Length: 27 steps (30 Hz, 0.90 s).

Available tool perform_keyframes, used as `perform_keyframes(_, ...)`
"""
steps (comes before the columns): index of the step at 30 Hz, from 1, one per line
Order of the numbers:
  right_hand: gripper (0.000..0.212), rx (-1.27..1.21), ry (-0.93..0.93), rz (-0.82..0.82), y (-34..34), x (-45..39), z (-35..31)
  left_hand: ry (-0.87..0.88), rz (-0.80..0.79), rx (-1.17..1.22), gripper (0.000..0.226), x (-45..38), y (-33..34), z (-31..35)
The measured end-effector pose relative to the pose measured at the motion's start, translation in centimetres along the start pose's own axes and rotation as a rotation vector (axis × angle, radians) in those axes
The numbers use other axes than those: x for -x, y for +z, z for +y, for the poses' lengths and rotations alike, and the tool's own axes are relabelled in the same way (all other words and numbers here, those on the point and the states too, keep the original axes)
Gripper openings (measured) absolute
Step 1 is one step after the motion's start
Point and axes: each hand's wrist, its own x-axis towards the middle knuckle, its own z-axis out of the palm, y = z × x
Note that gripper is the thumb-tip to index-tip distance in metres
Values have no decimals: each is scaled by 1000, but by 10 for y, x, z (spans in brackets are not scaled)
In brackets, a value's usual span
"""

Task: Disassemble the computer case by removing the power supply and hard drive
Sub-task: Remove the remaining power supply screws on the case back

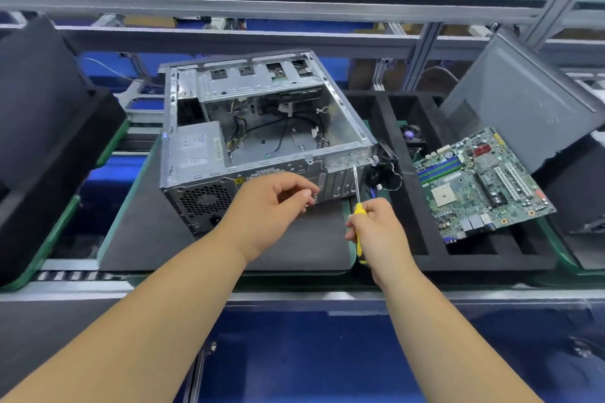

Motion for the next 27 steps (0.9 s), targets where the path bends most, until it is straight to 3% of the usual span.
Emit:
perform_keyframes(4, 6, -19, -22, -87, 32, 22, -2, 53, 134, -54, 22, 21, -42, -10)
perform_keyframes(8, 9, -28, -62, -163, 66, 45, -5, 122, 368, -156, 20, 39, -86, -34)
perform_keyframes(13, 11, 24, -16, -197, 114, 78, -6, -39, 525, -76, 28, 60, -127, -79)
perform_keyframes(15, 11, 37, 33, -198, 130, 88, -7, -147, 462, -13, 40, 64, -133, -94)
perform_keyframes(19, 9, 43, 146, -205, 159, 102, -6, -350, 186, 41, 74, 63, -128, -119)
perform_keyframes(27, 13, 24, 221, -174, 194, 111, 8, -580, 138, 198, 52, 82, -116, -163)
